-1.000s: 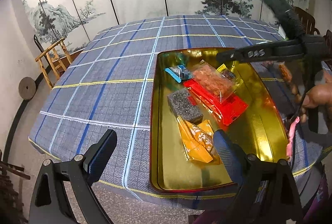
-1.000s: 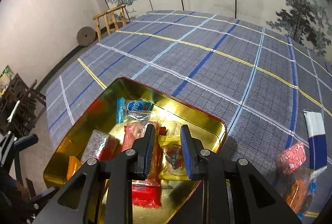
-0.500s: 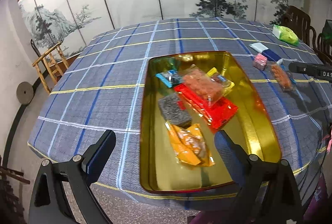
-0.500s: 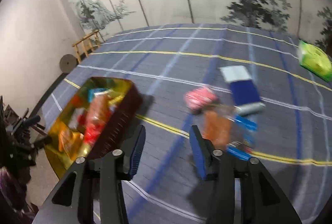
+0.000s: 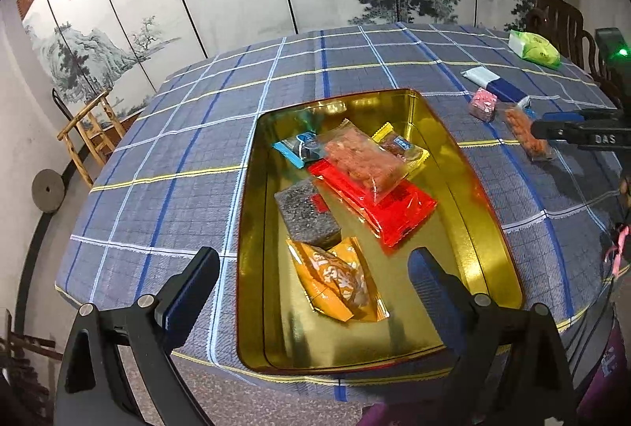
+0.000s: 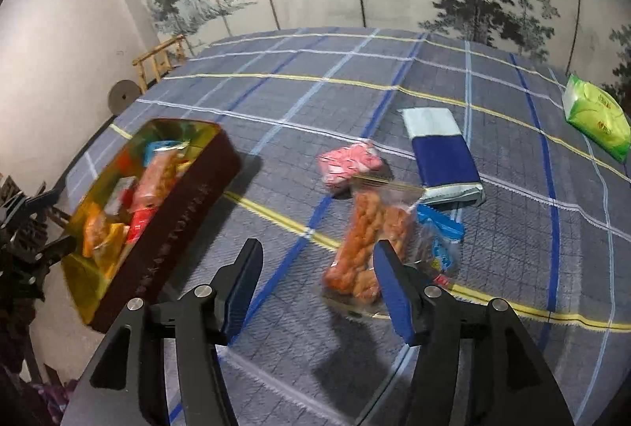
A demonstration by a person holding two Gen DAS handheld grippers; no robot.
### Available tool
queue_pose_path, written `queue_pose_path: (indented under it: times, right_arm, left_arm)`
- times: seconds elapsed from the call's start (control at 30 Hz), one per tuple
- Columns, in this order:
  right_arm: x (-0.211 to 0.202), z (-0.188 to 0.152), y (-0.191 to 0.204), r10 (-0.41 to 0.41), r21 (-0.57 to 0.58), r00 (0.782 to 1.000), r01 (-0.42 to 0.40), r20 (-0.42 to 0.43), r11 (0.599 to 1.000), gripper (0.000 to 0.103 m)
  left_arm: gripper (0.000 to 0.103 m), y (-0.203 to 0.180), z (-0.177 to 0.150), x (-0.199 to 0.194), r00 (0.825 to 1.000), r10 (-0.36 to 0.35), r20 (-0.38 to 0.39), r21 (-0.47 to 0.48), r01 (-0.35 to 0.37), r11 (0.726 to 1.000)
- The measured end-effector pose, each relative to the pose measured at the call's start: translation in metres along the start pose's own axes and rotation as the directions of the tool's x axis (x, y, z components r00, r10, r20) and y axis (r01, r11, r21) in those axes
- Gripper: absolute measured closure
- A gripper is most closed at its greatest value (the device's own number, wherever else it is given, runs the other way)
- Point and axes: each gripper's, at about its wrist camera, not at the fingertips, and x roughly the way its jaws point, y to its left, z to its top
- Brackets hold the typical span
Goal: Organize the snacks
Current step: 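Grasp the bag of twisted orange pastries with the right tool and lift it, then grasp the blue wrapped candy with the left tool while the right tool holds the pastry bag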
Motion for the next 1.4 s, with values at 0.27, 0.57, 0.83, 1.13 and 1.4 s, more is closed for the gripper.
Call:
queue_pose_path:
  times: [0.27, 0.57, 0.83, 1.13, 1.4]
  right_arm:
    - [0.025, 0.005, -0.021, -0.030, 0.048, 0.998, 0.033, -0.061, 0.998, 0.038]
    - [0.045, 0.013, -0.017, -0.060, 0.025, 0.994, 0.062, -0.095, 0.998, 0.039]
    - [0.014, -0.011, -0.002, -0.039, -0.018, 0.999, 0.039, -0.022, 0.999, 0.063]
    - [-0.069, -0.055, -0.102, -0.200, 0.224, 0.977, 0.178, 0.080, 0.958, 0.063]
    - [-0.080, -0.075, -0.171, -0.354, 0.292, 0.934, 0.327, 0.042, 0.899, 0.063]
  left_arm:
    - [0.008, -0.009, 0.005, 0.007, 1.000, -0.005, -0.014, 0.023, 0.006, 1.000]
    - [0.008, -0.019, 0.014, 0.010, 1.000, -0.002, -0.016, 0.043, 0.003, 0.999]
    - [0.008, -0.030, 0.027, -0.011, 0.999, -0.014, 0.038, 0.087, 0.011, 0.996]
    - [0.008, -0.069, 0.062, -0.031, 0.989, -0.129, 0.078, 0.161, 0.115, 0.980]
    - [0.008, -0.124, 0.091, -0.019, 0.966, -0.258, -0.007, 0.214, 0.253, 0.943]
